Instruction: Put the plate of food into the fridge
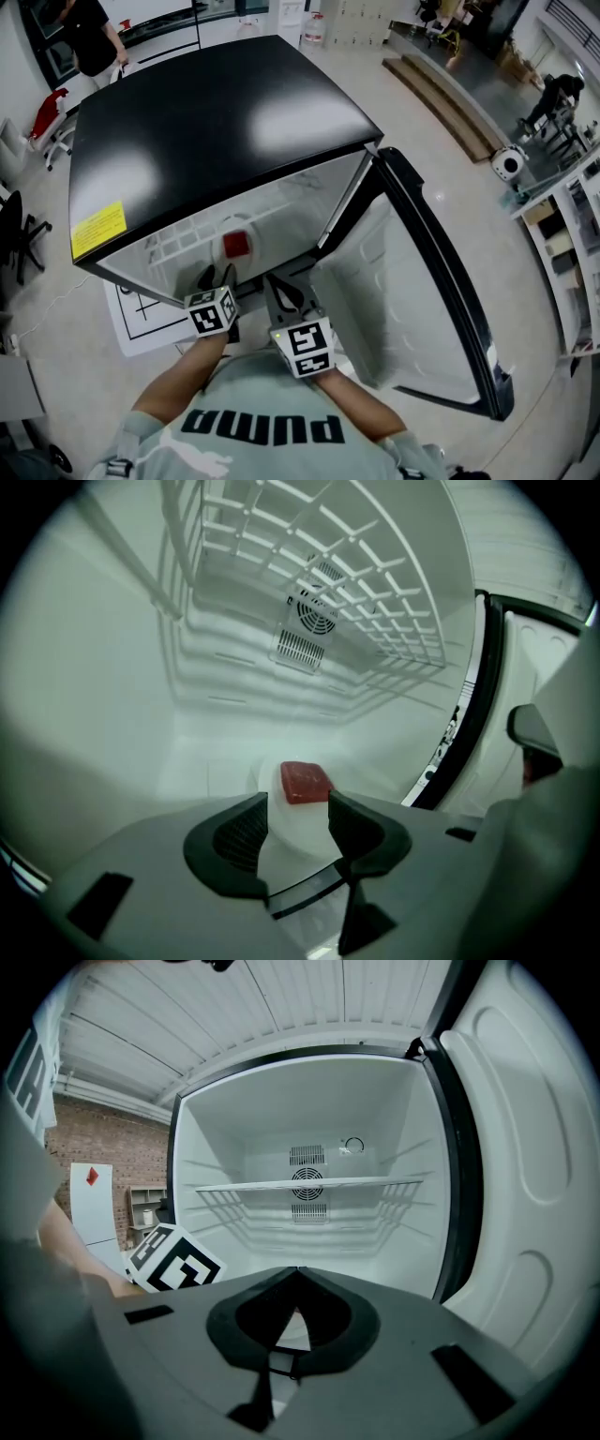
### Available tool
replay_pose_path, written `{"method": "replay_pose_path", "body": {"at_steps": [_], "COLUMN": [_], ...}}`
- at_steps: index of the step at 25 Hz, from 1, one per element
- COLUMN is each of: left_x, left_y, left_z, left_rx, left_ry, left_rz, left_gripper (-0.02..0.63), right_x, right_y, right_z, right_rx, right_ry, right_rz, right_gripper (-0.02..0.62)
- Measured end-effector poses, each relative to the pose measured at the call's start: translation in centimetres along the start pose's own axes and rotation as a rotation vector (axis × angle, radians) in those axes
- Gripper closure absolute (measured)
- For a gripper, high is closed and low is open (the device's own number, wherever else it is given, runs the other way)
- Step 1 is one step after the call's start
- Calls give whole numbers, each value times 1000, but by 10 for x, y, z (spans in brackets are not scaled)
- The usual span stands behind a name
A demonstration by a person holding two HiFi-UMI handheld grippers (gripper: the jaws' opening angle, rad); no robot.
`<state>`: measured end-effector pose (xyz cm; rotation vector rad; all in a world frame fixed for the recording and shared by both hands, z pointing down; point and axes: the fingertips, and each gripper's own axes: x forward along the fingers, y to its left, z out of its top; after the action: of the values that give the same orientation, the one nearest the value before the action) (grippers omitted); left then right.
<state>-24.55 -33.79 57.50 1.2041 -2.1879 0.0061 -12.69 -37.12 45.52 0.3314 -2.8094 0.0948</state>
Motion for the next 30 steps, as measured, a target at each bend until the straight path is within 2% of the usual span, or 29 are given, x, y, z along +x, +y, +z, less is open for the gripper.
{"method": "replay_pose_path", "body": {"at_steps": [3,6,9,11,21,30], "left_x": [-16,-34,-52,-63,-133,-197], "left_y": [-14,-22,-27,-30,-20,1], "left_z": [11,20,28,32,48,34], "left_rx": [22,50,82,110,164,191], "left_ry": [-42,-70,-92,-102,-158,-180], "left_rz": [-95,-154,-189,-217,-333,-388], "left_gripper": [403,423,564,600,600,600], "right_x": [2,2,1,0,-3,-21], "right_y": [9,20,29,35,69,115], "right_z": [3,3,5,6,18,13], "right_rx": [4,7,9,5,15,29], "right_ry": [-4,-9,-8,-11,-42,-63], "right_rz": [-7,-19,-28,-39,-96,-136], "right_gripper": [591,591,591,591,591,591]}}
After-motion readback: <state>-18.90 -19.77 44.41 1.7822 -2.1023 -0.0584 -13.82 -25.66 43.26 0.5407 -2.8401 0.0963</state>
